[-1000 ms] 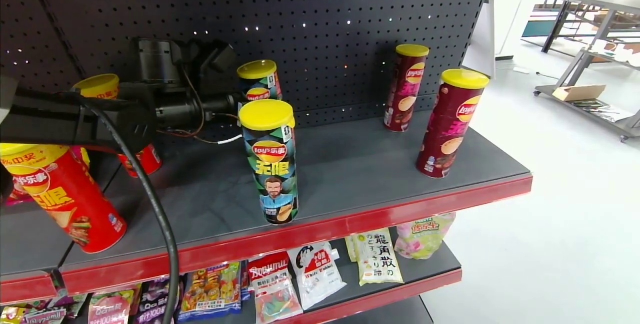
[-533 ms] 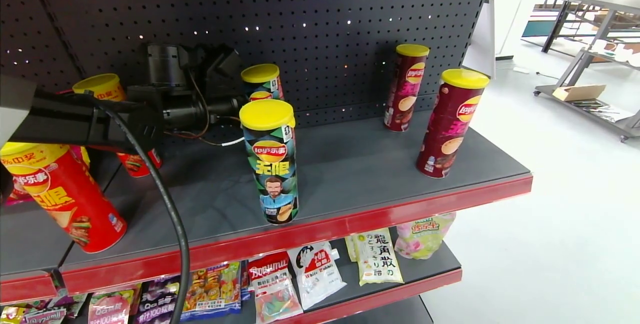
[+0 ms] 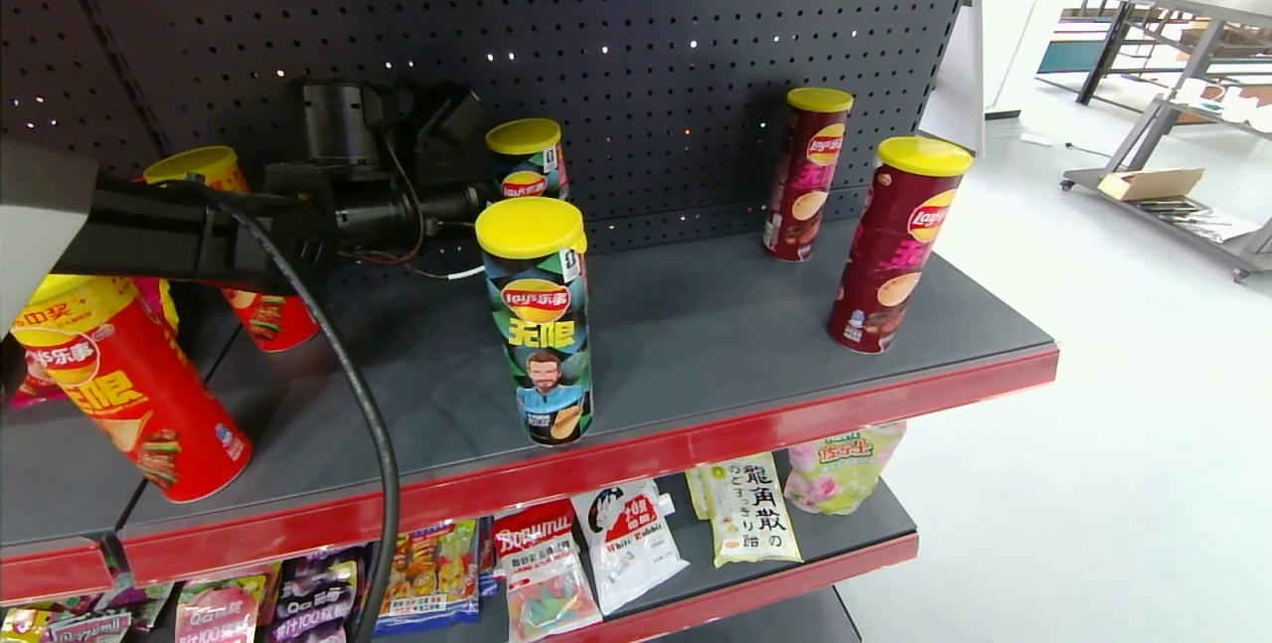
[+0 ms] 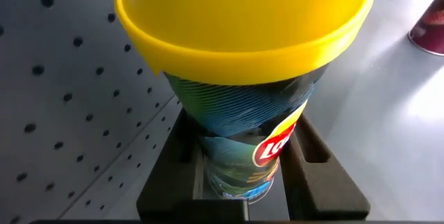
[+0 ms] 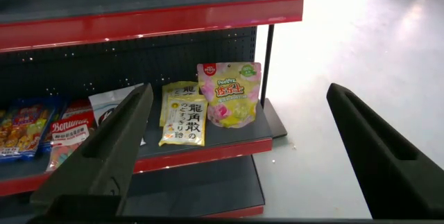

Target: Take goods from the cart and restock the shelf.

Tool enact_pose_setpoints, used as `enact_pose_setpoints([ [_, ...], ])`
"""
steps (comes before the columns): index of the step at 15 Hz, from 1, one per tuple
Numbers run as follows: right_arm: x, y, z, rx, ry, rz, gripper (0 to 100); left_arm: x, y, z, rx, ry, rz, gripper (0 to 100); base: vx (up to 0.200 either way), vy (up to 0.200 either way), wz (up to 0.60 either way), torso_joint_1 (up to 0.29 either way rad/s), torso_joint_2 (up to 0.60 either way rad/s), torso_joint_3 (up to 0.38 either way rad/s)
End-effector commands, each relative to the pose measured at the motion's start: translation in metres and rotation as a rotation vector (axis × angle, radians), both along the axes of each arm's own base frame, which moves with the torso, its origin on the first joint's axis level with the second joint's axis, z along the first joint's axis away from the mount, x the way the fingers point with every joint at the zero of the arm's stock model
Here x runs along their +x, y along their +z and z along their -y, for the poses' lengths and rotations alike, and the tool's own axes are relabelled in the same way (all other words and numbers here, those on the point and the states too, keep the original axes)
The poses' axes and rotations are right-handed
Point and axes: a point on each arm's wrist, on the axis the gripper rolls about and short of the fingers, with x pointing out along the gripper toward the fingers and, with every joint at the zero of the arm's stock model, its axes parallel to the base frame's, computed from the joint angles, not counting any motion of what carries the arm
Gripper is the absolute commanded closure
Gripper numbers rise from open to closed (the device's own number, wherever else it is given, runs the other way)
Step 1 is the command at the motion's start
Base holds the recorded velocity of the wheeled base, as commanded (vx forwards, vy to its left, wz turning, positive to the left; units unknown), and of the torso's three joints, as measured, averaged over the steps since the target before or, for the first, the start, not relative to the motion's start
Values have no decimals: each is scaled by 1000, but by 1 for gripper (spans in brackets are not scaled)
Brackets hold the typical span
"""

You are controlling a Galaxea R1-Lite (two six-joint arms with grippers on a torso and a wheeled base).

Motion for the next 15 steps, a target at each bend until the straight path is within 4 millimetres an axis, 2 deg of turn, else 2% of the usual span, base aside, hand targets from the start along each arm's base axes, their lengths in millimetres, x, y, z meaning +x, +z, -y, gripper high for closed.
enact_pose_setpoints([
  [1, 0, 0, 0, -1, 1, 0, 0, 2, 0, 1, -7, -36, 2, 100, 0, 0, 0, 0, 0, 0],
  [13, 0, 0, 0, 0, 1, -1, 0, 3, -8, 1, 38, -68, 0, 100, 0, 0, 0, 0, 0, 0],
  [14, 0, 0, 0, 0, 1, -1, 0, 3, -8, 1, 42, -69, -9, 0, 0, 0, 0, 0, 0, 0],
  [15, 0, 0, 0, 0, 0, -1, 0, 2, -7, 1, 43, -69, -16, 0, 0, 0, 0, 0, 0, 0],
])
